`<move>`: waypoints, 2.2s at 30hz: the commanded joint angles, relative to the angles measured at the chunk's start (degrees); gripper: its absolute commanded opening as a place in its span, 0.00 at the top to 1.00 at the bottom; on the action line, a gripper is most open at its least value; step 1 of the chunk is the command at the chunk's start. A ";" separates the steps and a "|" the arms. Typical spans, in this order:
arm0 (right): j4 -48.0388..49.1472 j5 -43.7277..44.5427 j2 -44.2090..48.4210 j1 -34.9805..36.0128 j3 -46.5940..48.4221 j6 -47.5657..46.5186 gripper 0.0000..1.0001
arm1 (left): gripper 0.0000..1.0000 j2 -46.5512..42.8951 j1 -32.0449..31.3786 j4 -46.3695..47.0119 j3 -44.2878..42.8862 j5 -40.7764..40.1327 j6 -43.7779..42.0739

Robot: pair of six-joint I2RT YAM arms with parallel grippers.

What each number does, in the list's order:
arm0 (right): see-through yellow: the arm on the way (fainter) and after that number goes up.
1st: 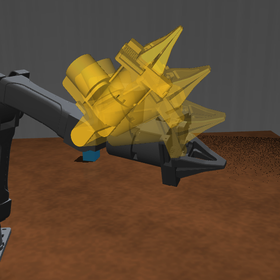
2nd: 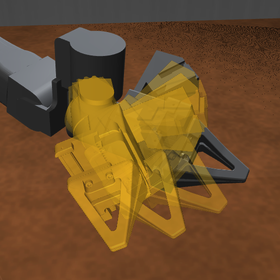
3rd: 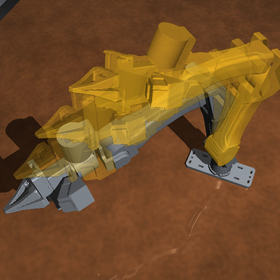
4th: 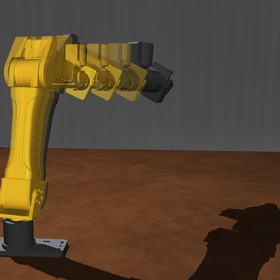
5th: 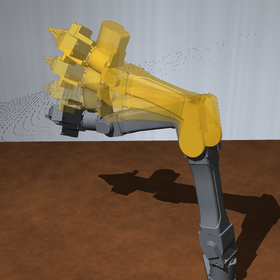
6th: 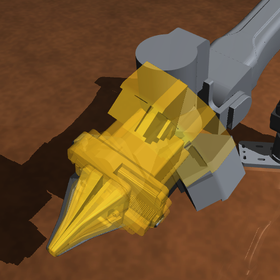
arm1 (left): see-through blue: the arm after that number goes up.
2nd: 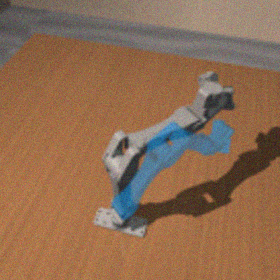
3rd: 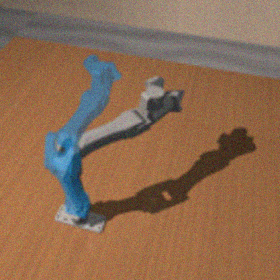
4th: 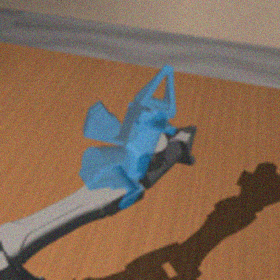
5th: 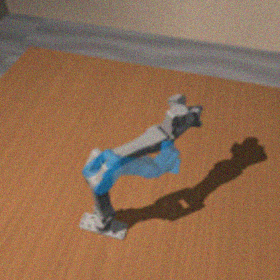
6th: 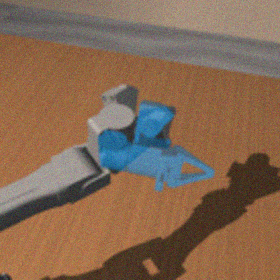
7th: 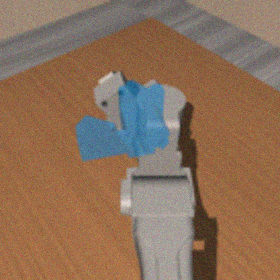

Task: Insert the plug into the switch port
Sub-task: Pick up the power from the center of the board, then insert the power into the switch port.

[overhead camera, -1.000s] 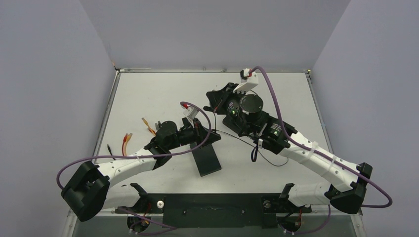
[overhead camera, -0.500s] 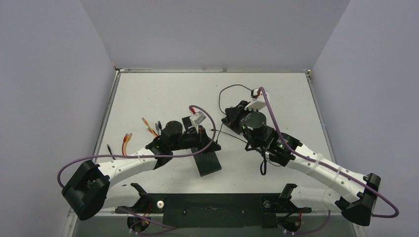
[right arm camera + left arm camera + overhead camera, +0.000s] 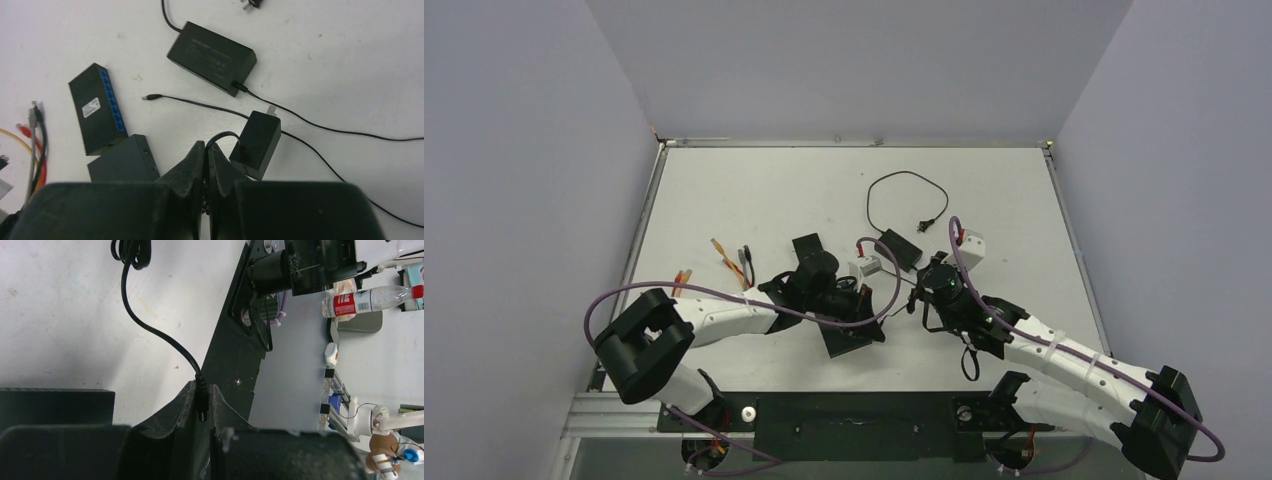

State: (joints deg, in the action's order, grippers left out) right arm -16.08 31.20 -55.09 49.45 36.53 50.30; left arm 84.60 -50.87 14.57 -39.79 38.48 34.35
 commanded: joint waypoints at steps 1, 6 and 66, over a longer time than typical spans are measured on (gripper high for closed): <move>0.23 -0.52 2.83 -1.31 -3.17 5.02 1.00 | 1.00 1.56 -0.99 -3.64 -4.18 2.16 -3.23; -1.92 -0.56 4.24 -1.82 -6.43 6.33 0.97 | 1.00 2.98 -1.16 -6.99 -5.38 1.50 -4.33; -18.46 -33.98 15.06 24.10 7.64 -73.50 0.49 | 1.00 -7.30 -1.01 -14.22 -3.45 18.38 1.44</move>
State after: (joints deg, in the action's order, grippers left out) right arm -35.27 0.45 -38.11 72.86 42.19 -14.59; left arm 78.32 -51.79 -0.21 -42.68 54.48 36.69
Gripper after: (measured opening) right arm 0.508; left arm 0.064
